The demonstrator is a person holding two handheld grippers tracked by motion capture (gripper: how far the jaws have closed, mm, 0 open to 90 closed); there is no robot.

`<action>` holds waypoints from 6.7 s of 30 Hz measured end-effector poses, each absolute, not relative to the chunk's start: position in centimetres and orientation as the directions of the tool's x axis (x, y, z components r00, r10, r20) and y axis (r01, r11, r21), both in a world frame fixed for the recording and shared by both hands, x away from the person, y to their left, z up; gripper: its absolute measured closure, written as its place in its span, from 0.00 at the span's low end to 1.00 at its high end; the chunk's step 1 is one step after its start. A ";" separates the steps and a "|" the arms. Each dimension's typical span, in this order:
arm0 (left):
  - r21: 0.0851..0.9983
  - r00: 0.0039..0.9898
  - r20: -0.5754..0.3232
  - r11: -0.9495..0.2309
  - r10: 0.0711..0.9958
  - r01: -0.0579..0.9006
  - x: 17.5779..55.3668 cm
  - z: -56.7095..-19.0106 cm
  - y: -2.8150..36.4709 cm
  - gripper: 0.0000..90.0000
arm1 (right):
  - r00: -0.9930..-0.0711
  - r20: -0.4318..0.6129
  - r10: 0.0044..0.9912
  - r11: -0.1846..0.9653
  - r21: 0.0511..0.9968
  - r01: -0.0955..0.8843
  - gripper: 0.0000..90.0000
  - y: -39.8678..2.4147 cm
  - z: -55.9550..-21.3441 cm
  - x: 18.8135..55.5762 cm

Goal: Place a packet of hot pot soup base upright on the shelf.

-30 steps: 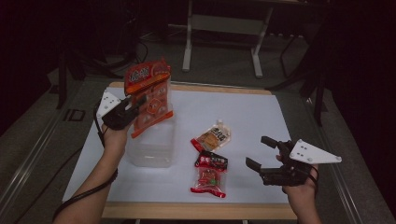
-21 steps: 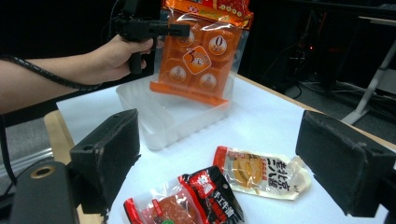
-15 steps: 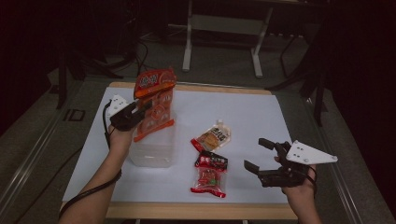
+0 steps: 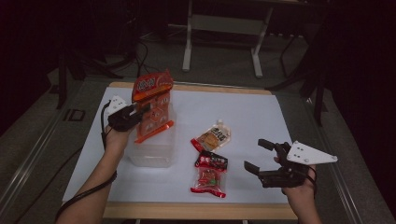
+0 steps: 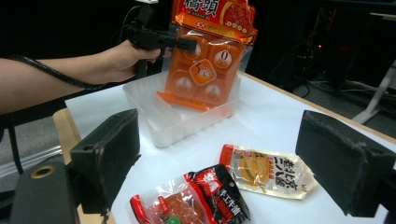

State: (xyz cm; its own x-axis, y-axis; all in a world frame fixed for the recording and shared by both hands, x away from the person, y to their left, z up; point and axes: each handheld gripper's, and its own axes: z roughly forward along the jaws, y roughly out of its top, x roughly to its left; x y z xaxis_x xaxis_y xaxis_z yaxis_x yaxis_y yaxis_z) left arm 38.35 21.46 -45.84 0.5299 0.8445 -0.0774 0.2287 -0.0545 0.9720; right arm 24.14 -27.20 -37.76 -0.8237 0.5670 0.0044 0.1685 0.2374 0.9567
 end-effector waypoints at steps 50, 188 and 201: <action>0.970 0.568 -0.101 -0.045 0.817 0.237 29.7 -42.9 23.7 0.02 | -0.792 -0.023 0.609 0.285 0.939 0.191 0.21 -27.1 -38.9 25.1; 0.960 0.804 -0.062 -0.185 0.591 0.210 19.6 -49.1 14.0 0.03 | -0.880 0.133 0.457 0.471 0.803 0.366 0.98 -19.5 -46.9 29.2; 0.965 0.829 -0.050 -0.186 0.556 0.183 20.4 -47.4 13.7 0.04 | -0.906 0.126 0.405 0.430 0.848 0.310 0.99 -19.6 -44.1 27.8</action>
State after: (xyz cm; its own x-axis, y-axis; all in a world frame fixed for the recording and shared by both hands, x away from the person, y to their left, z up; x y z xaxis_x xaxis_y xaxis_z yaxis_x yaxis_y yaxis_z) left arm 20.39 13.71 -47.43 0.8294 0.5563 -0.0501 0.1827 -0.1855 0.9655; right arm 27.81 -19.55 -44.07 -0.9055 0.4051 0.1262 0.3104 0.4296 0.8480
